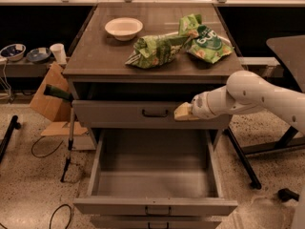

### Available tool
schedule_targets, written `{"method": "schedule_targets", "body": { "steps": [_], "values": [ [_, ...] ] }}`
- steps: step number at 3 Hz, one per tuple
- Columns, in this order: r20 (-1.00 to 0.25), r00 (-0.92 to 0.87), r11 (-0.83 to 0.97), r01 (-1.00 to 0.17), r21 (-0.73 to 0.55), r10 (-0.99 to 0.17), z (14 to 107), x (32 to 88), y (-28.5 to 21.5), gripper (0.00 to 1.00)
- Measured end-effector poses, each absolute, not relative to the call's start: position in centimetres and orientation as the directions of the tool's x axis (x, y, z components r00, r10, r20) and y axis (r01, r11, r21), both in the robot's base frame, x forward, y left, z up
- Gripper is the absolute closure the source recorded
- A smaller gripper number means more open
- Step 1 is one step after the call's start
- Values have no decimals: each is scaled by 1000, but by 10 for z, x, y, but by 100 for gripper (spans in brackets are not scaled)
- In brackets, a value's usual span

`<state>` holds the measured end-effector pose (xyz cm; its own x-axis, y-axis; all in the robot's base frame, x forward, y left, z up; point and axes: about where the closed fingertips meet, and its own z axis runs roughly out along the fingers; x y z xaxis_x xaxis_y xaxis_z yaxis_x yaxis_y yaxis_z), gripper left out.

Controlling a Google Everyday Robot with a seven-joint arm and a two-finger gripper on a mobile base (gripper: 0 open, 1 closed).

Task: Close top drawer

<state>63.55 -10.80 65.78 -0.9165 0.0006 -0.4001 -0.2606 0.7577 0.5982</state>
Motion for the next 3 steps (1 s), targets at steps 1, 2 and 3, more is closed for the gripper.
{"method": "schedule_targets", "body": {
  "steps": [1, 2, 3],
  "values": [
    [-396, -918, 738, -252, 626, 23, 662, 640, -100, 100],
    [-401, -915, 728, -250, 639, 38, 668, 644, -93, 100],
    [-409, -912, 724, -253, 641, 44, 673, 647, -87, 100]
  ]
}}
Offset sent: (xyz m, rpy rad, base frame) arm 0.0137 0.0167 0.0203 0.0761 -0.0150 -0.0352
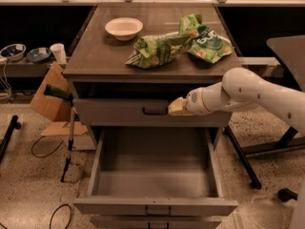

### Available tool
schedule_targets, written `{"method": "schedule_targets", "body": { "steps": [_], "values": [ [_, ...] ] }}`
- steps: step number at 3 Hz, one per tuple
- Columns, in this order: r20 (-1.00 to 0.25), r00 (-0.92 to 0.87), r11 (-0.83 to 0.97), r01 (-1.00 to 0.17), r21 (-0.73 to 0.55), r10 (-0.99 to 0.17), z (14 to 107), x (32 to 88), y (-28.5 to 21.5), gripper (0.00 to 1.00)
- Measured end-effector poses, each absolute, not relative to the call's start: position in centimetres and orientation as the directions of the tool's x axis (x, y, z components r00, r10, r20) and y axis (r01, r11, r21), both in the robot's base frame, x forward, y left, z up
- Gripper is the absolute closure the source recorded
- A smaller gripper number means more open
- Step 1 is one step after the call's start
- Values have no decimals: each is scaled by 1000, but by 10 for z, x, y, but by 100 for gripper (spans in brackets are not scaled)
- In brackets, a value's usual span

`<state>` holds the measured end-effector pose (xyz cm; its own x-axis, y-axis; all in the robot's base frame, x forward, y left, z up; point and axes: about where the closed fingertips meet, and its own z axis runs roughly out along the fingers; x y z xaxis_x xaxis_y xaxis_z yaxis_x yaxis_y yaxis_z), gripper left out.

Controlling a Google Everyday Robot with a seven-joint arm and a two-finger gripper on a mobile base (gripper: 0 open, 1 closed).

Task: Close top drawer

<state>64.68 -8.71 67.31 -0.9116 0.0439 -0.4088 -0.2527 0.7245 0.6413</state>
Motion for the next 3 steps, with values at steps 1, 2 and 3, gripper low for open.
{"method": "schedule_targets", "body": {
  "steps": [1, 2, 3],
  "values": [
    [-415, -909, 725, -255, 640, 47, 676, 648, -83, 100],
    [-422, -905, 726, -260, 636, 46, 679, 647, -81, 100],
    [-426, -904, 741, -264, 618, 33, 678, 646, -85, 100]
  ]
}}
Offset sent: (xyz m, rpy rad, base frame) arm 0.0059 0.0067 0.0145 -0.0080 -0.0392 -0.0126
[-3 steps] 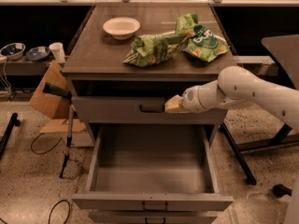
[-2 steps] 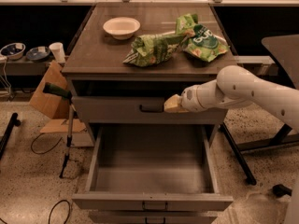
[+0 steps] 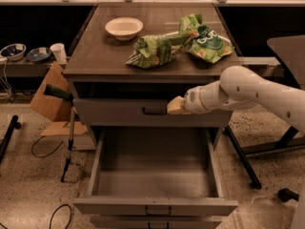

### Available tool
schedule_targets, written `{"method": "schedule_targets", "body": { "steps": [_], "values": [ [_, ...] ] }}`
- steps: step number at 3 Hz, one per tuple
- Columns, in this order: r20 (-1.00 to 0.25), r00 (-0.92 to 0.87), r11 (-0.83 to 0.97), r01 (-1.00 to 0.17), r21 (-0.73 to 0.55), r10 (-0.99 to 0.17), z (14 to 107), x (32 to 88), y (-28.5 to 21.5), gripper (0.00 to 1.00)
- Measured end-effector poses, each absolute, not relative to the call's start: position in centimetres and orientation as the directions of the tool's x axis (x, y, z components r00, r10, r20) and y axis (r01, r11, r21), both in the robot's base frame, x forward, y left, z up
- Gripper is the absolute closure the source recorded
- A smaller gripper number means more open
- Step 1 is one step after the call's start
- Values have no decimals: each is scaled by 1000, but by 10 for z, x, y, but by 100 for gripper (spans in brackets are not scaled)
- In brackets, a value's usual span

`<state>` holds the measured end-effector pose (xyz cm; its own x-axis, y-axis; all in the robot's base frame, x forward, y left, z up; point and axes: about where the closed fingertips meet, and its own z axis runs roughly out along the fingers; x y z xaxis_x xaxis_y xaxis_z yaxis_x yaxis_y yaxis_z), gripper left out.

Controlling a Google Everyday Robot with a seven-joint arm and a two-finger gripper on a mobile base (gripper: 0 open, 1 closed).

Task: Close top drawer

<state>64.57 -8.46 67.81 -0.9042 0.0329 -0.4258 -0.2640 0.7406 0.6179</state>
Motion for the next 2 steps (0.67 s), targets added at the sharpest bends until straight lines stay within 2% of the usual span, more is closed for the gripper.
{"method": "schedule_targets", "body": {
  "steps": [2],
  "values": [
    [-432, -902, 761, -286, 582, -9, 676, 622, -122, 100]
  ]
}}
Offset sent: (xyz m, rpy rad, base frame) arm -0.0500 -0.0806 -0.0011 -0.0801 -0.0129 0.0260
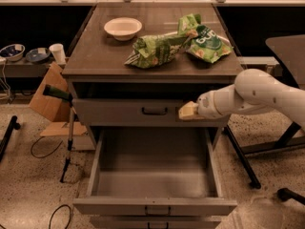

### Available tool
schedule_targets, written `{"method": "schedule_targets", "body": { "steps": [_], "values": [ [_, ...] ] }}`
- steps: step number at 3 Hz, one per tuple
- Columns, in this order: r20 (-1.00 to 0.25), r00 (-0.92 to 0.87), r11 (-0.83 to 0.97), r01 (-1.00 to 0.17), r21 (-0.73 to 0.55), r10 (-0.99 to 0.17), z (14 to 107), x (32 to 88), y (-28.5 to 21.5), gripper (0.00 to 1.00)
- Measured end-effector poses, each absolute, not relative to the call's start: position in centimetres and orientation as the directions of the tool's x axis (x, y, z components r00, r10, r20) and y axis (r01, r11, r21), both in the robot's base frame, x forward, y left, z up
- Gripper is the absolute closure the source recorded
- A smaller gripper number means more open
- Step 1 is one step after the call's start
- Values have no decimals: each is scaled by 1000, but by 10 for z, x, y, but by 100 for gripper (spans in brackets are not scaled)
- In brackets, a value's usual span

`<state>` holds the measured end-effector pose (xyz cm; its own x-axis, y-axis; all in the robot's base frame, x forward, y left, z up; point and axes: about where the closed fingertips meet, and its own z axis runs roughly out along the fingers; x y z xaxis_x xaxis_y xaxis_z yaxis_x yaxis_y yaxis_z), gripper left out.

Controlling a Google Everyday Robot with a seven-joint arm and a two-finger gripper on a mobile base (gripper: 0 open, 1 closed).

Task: Close top drawer

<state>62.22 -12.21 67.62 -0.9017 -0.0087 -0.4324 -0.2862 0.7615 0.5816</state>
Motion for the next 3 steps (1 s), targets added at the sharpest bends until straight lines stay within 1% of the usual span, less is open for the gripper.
{"method": "schedule_targets", "body": {
  "steps": [1, 3],
  "values": [
    [-440, -897, 776, -296, 557, -27, 680, 601, -149, 100],
    [-482, -869, 798, -368, 478, -112, 699, 567, -174, 100]
  ]
}}
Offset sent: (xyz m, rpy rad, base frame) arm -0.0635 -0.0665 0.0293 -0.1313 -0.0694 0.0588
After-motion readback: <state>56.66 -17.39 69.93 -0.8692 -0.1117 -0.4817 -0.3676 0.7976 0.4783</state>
